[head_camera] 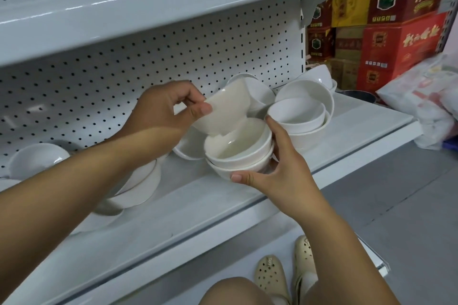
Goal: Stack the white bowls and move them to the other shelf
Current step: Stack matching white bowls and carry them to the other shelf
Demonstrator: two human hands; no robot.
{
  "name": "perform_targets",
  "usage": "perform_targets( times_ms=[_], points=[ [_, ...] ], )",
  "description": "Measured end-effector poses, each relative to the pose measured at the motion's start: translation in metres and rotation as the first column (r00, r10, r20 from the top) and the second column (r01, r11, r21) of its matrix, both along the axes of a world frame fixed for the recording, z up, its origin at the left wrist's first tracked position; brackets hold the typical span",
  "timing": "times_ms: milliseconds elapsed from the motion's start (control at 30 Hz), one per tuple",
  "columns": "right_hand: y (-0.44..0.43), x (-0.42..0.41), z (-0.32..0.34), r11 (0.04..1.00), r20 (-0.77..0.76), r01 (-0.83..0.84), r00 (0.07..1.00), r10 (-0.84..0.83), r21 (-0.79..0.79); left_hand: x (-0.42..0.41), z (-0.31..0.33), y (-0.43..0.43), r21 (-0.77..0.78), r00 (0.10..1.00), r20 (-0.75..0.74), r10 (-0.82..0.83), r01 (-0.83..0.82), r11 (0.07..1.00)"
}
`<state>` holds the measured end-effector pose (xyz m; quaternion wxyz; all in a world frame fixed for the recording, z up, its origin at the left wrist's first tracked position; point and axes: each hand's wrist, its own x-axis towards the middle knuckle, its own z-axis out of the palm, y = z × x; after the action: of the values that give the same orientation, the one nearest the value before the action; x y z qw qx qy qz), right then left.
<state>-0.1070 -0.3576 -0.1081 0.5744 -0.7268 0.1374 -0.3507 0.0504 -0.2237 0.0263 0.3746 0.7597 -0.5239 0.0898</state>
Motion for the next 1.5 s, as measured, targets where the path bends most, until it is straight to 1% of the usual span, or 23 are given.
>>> perform_targets(
  times_ms=[100,233,367,567,633,700,733,767,800,867,900,933,967,1000,1033,1100,1167,1267,1367,1433,1500],
  points=[
    [0.000,0.000,-0.001,1.000,0.023,-0.018,1.000,0.017,0.010,-0.012,-0.007,0.010,0.049,1.000,0.027,0.002,-0.003,0.999],
    [0.000,-0.002,-0.002,0.999,0.068,-0.042,0.997,0.040,0.030,-0.018,-0.018,0.016,0.076,0.984,0.173,-0.052,0.040,0.996],
    [0.000,-0.005,-0.003,0.997,0.123,-0.059,0.991,0.052,0.049,-0.014,-0.032,0.013,0.115,0.939,0.316,-0.137,0.105,0.988],
    [-0.001,-0.007,-0.005,0.997,0.144,-0.057,0.988,0.048,0.060,-0.004,-0.041,0.019,0.072,0.903,0.399,-0.157,0.140,0.987],
    [-0.001,-0.008,-0.003,0.996,0.144,-0.055,0.989,0.044,0.073,-0.002,-0.048,0.022,0.053,0.884,0.451,-0.125,0.113,0.992],
    [-0.001,-0.008,-0.003,0.995,0.147,-0.051,0.988,0.037,0.091,-0.005,-0.058,0.025,-0.011,0.872,0.485,-0.065,0.080,0.997],
    [0.000,-0.009,-0.002,0.994,0.152,-0.047,0.988,0.032,0.099,-0.009,-0.064,0.026,-0.063,0.881,0.473,-0.022,0.059,0.996],
    [0.002,-0.009,-0.001,0.994,0.162,-0.043,0.986,0.026,0.105,-0.014,-0.071,0.028,-0.119,0.902,0.430,0.029,0.025,0.993],
    [0.005,-0.008,-0.001,0.993,0.170,-0.044,0.985,0.025,0.108,-0.021,-0.078,0.030,-0.173,0.935,0.345,0.085,-0.026,0.985],
    [0.012,-0.005,0.002,0.994,0.171,-0.052,0.985,0.034,0.100,-0.039,-0.092,0.034,-0.234,0.982,0.065,0.176,-0.156,0.960],
    [0.015,-0.004,0.003,0.996,0.165,-0.043,0.986,0.029,0.080,-0.049,-0.098,0.035,-0.230,0.978,-0.101,0.184,-0.203,0.952],
    [0.018,-0.002,0.003,0.998,0.159,-0.024,0.987,0.016,0.050,-0.057,-0.103,0.033,-0.222,0.953,-0.259,0.158,-0.218,0.950],
    [0.020,0.000,0.003,1.000,0.156,-0.001,0.988,-0.003,0.026,-0.064,-0.108,0.031,-0.224,0.915,-0.386,0.113,-0.212,0.951],
    [0.021,0.000,0.004,1.000,0.156,0.021,0.987,-0.023,0.019,-0.069,-0.112,0.028,-0.239,0.879,-0.473,0.063,-0.197,0.951],
    [0.021,0.001,0.003,0.999,0.158,0.040,0.986,-0.044,0.027,-0.073,-0.114,0.026,-0.257,0.850,-0.526,0.024,-0.186,0.948],
    [0.020,0.000,0.003,0.996,0.162,0.065,0.984,-0.074,0.059,-0.076,-0.117,0.021,-0.297,0.824,-0.566,-0.017,-0.185,0.937],
    [0.019,-0.002,0.002,0.994,0.145,0.072,0.986,-0.083,0.078,-0.078,-0.119,0.020,-0.329,0.820,-0.572,-0.022,-0.204,0.922],
    [0.021,-0.004,0.003,0.994,0.120,0.076,0.989,-0.086,0.080,-0.080,-0.122,0.023,-0.343,0.810,-0.587,-0.003,-0.246,0.907],
    [0.025,-0.005,0.004,0.994,0.111,0.057,0.992,-0.066,0.089,-0.081,-0.122,0.030,-0.326,0.801,-0.597,0.031,-0.278,0.903],
    [0.029,-0.003,0.005,0.995,0.098,0.050,0.993,-0.059,0.090,-0.079,-0.116,0.036,-0.290,0.820,-0.568,0.072,-0.281,0.915],
    [0.035,0.002,0.004,0.997,0.078,0.053,0.995,-0.058,0.061,-0.071,-0.105,0.044,-0.258,0.864,-0.482,0.147,-0.301,0.918]
  ],
)
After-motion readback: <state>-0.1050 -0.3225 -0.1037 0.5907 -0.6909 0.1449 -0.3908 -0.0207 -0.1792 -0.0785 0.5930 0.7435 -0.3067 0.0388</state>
